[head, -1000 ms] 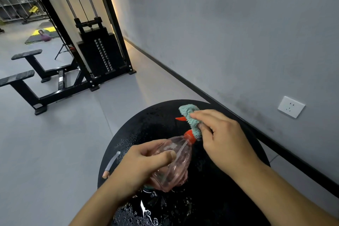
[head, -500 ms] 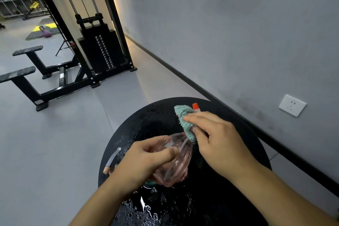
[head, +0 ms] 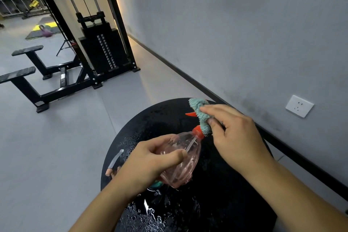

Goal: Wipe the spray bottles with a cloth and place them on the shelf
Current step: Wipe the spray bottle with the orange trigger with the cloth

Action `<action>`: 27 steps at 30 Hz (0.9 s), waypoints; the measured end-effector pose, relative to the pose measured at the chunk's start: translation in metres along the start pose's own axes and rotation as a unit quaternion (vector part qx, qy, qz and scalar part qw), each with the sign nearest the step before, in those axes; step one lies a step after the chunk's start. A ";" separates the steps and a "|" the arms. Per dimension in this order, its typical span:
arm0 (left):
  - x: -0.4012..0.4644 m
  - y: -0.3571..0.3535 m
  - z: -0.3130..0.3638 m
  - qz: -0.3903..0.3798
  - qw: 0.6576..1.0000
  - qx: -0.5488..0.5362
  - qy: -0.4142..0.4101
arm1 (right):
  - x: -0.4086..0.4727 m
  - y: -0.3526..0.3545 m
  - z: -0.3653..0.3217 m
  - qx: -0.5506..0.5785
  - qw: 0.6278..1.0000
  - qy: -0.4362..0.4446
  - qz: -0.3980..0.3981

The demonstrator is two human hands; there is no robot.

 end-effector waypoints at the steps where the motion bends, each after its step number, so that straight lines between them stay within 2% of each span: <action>1: 0.000 0.000 0.000 0.009 1.000 0.018 -0.006 | 0.000 0.001 0.000 -0.001 1.000 -0.002 0.003; 5: -0.001 0.001 -0.003 0.040 0.995 0.087 -0.015 | -0.004 -0.007 -0.007 -0.001 0.999 0.017 -0.029; 7: 0.000 0.004 -0.007 0.053 0.995 0.085 -0.012 | -0.003 -0.006 -0.007 0.008 0.999 0.025 -0.027; 13: 0.005 0.011 -0.024 0.076 0.997 -0.030 0.016 | 0.002 0.017 0.007 0.043 0.997 -0.026 0.062; 16: 0.008 0.011 -0.026 0.079 0.993 -0.085 0.024 | -0.001 0.024 0.014 0.033 0.996 -0.037 0.077; 20: 0.010 0.008 -0.025 0.114 0.985 -0.126 0.019 | -0.006 0.029 0.019 0.020 0.997 -0.048 0.060; 27: 0.008 -0.014 -0.009 0.139 0.989 -0.035 -0.038 | -0.015 0.050 0.046 -0.027 0.994 -0.094 0.045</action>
Point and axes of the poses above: each hand's wrist, its own x-axis towards the middle knuckle, its own y-axis out of the back of the hand, z = x × y, the point moved 6 cm from there along x, towards the middle knuckle, and after that the axes turned 9 degrees about -y, right-handed, at the moved point
